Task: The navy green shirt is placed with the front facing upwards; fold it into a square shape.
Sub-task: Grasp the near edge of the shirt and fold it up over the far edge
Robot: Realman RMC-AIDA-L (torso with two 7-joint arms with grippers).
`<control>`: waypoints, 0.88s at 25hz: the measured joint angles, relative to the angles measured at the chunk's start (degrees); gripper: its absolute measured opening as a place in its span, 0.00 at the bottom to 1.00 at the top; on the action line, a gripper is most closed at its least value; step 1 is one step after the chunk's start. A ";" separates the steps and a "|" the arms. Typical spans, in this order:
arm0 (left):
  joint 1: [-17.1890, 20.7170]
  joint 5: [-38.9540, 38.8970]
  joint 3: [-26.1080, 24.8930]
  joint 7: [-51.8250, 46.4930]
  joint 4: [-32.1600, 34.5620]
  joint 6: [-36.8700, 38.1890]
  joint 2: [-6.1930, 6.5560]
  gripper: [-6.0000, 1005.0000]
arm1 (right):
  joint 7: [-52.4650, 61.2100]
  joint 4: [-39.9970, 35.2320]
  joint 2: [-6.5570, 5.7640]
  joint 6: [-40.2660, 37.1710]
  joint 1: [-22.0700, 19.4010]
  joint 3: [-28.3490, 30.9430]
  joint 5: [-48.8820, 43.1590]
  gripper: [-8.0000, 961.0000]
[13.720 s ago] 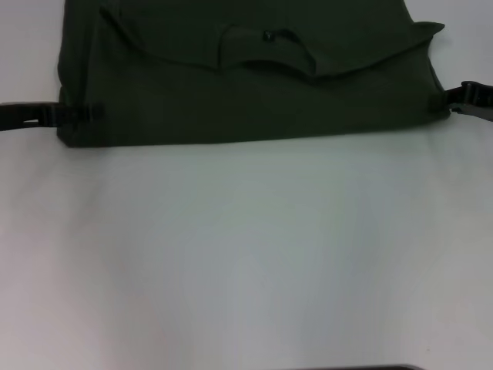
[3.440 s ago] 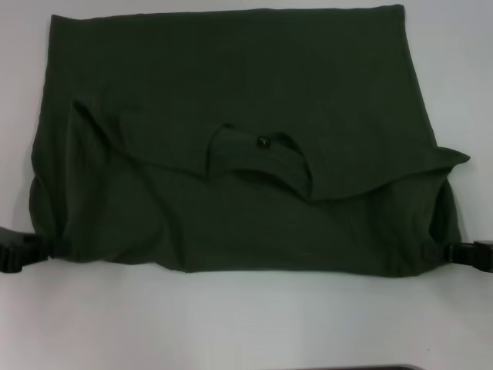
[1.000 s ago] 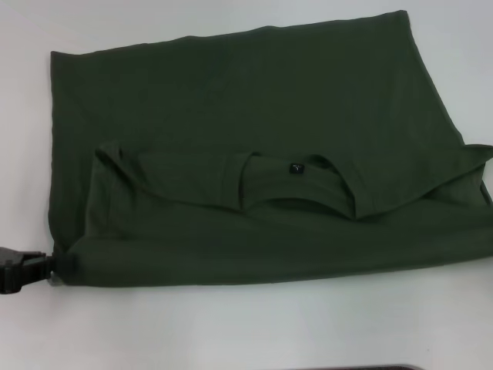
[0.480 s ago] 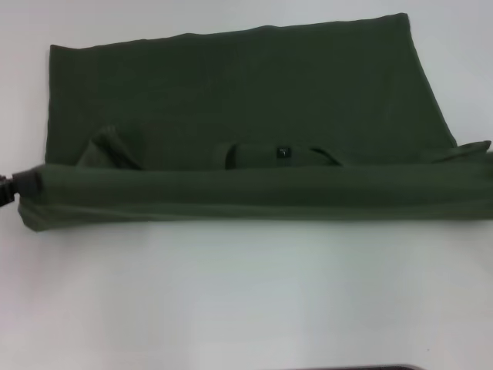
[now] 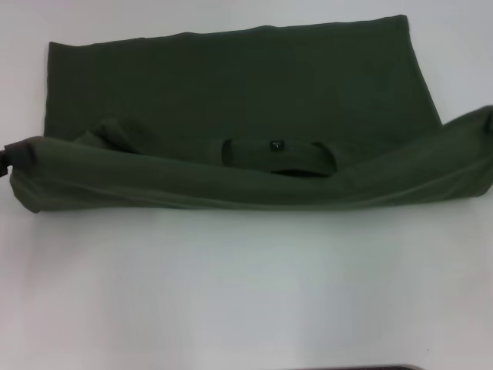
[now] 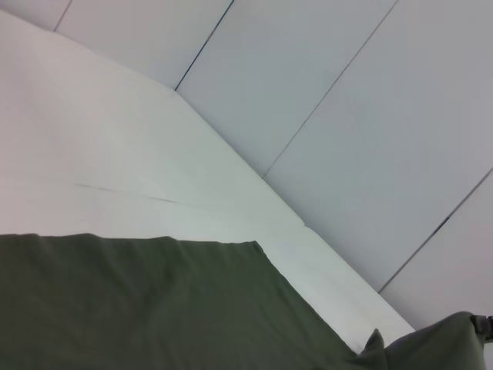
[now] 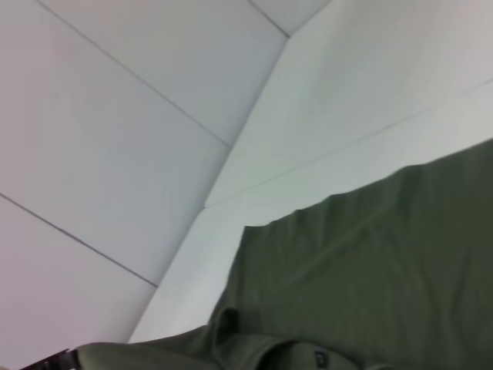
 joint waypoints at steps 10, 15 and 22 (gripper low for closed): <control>-0.12 -0.22 0.16 0.09 -0.03 -0.16 0.03 0.00 | 1.50 0.00 0.11 -1.42 4.30 -0.59 1.39 0.05; -0.24 -0.12 0.68 0.16 -0.13 -0.29 0.01 0.00 | 1.70 0.45 0.44 -1.78 5.85 -4.71 1.22 0.05; -0.28 -0.16 0.99 0.19 -0.14 -0.76 -0.14 0.00 | 3.98 0.17 1.04 2.25 4.13 -6.08 1.16 0.05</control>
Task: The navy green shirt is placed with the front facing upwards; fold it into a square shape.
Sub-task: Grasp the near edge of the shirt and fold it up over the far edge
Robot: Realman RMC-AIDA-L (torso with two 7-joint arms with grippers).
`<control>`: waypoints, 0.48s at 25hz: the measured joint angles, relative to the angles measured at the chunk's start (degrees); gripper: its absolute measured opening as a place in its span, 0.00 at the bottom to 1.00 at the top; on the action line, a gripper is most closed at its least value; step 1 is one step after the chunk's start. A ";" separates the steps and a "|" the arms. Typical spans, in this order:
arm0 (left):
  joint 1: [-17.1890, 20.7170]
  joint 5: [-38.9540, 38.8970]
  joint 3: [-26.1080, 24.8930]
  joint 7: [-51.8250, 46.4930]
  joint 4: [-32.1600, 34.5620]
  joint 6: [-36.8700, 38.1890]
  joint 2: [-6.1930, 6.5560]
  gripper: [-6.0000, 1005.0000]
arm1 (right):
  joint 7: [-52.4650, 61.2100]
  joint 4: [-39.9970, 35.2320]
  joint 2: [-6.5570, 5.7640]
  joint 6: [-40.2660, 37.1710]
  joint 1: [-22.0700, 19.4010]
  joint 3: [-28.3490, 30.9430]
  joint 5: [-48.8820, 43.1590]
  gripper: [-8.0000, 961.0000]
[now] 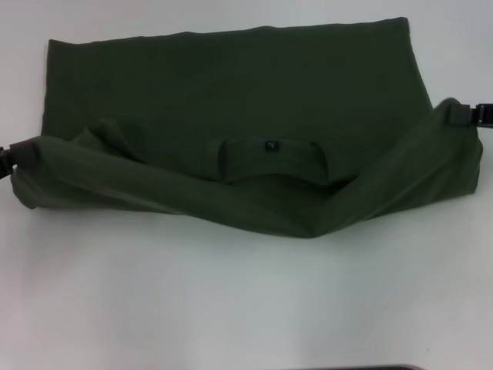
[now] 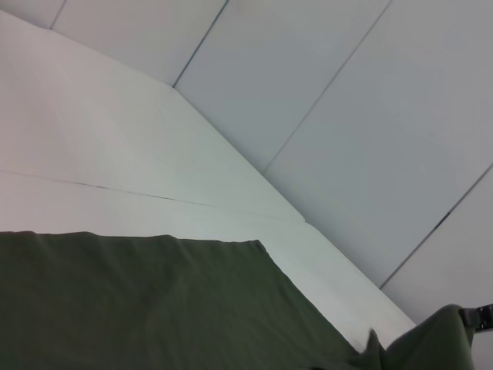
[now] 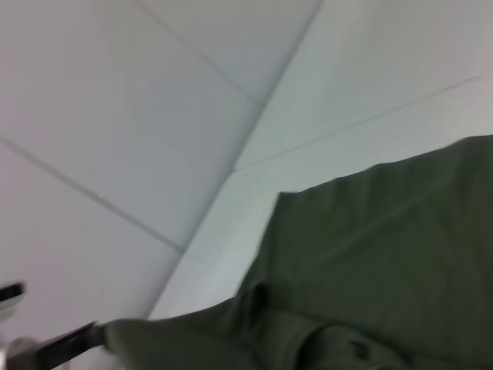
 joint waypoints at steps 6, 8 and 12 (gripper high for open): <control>-0.08 -0.06 -0.24 -0.30 -0.08 -2.33 -0.22 0.00 | 0.06 0.02 -0.02 1.70 -2.10 0.10 0.17 0.05; -0.34 -0.07 -0.54 -0.55 -0.37 -3.40 -0.26 0.00 | 0.03 0.00 -0.21 1.62 -2.32 0.24 0.29 0.05; -1.00 -0.37 -0.90 -0.63 -1.96 -6.07 -0.23 0.00 | 0.07 -0.03 -0.62 1.55 -2.19 1.07 0.38 0.05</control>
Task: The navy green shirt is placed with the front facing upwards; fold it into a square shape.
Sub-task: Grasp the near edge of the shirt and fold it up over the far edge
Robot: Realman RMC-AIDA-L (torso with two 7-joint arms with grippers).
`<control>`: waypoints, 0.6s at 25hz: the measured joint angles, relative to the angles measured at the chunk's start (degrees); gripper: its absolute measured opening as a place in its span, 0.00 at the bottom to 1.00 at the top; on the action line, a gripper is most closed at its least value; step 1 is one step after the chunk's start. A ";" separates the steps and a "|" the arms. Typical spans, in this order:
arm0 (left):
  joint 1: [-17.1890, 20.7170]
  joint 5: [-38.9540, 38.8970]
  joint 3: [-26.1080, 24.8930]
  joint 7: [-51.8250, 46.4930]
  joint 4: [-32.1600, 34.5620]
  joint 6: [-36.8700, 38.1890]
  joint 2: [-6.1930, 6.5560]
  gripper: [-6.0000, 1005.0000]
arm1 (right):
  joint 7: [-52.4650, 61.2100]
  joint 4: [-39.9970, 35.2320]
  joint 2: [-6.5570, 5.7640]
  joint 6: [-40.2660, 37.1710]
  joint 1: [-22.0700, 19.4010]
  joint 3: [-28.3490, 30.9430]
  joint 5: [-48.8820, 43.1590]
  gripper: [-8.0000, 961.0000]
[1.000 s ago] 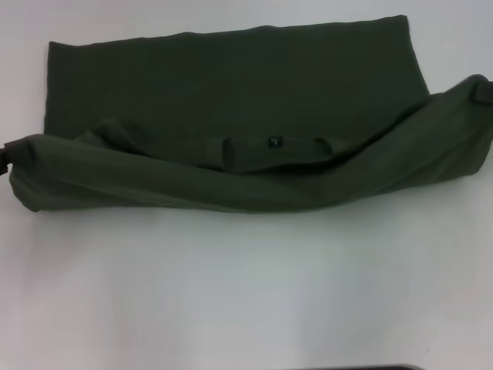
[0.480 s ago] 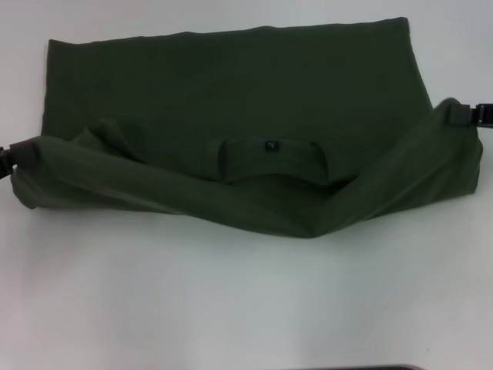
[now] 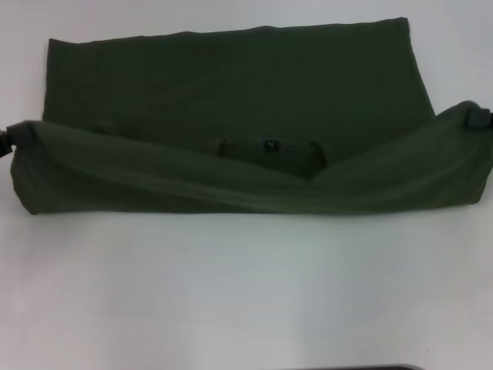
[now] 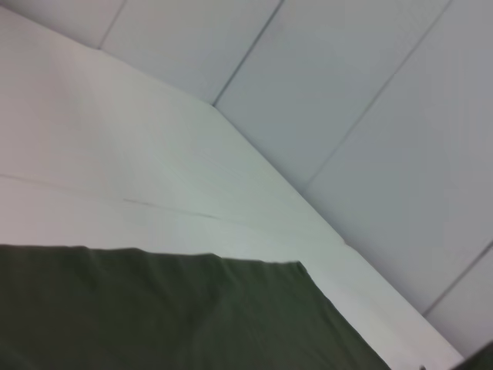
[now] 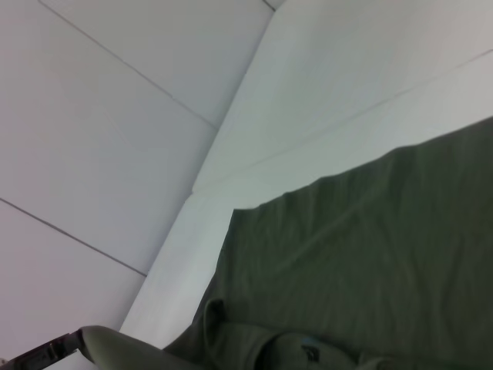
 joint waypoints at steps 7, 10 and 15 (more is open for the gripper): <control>-1.25 -1.24 0.06 0.23 -1.41 -2.68 0.36 0.00 | 0.85 -0.11 -0.57 0.31 2.22 0.34 0.03 0.05; -2.96 -1.29 0.05 0.24 -2.60 -4.73 0.38 0.00 | 1.37 -0.12 -0.37 0.92 3.38 0.12 -0.01 0.05; -5.31 -3.25 0.02 0.06 -4.38 -8.84 0.40 0.00 | 2.36 -0.07 -0.03 3.53 5.26 -0.06 -0.21 0.05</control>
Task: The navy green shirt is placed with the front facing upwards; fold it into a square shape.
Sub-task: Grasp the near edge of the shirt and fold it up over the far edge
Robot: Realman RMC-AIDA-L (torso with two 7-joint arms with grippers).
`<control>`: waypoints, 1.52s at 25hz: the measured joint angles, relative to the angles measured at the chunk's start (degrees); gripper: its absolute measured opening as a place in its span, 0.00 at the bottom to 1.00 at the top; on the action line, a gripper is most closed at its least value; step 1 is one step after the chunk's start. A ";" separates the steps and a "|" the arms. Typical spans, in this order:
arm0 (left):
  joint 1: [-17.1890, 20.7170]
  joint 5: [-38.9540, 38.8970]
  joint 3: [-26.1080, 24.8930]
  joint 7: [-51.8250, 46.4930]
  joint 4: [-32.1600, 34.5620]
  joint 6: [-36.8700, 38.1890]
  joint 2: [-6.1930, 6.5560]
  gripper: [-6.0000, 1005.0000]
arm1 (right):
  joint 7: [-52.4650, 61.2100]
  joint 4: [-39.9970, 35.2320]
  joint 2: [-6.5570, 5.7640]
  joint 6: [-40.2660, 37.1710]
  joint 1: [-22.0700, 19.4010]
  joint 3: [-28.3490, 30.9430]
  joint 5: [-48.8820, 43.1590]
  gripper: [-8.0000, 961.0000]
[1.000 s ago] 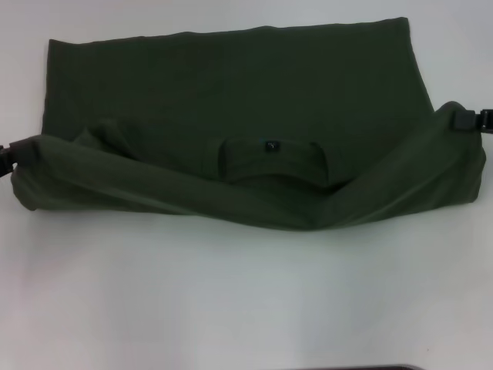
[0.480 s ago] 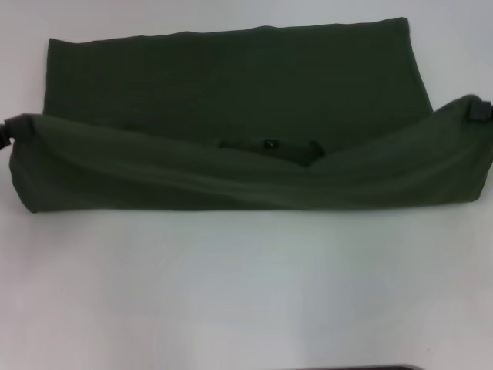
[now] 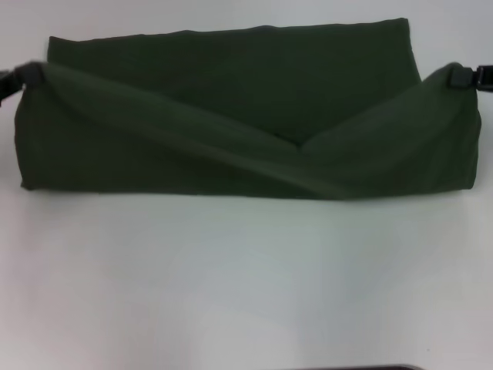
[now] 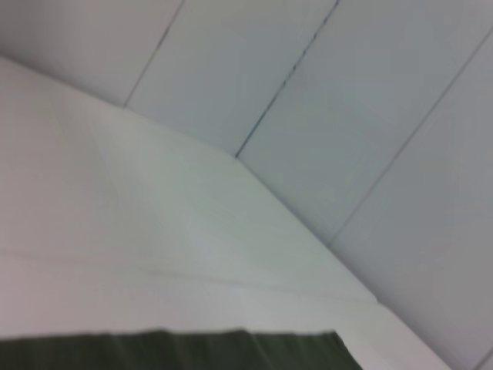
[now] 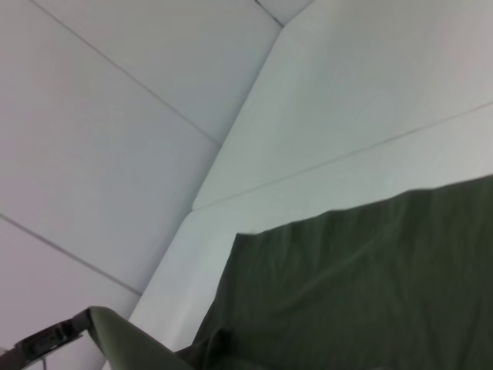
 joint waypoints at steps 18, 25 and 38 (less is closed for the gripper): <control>-6.53 -1.43 0.97 -0.81 -5.51 -17.18 0.02 0.00 | 1.40 0.60 1.50 12.43 2.62 -0.01 0.04 0.05; -7.68 -1.60 2.71 -0.82 -6.42 -22.53 -0.49 0.00 | 1.42 0.73 3.13 18.52 3.55 0.00 0.25 0.05; -11.07 -1.72 6.89 -0.93 -9.81 -34.09 -1.91 0.00 | 0.70 0.74 6.32 28.60 5.98 -0.82 0.24 0.05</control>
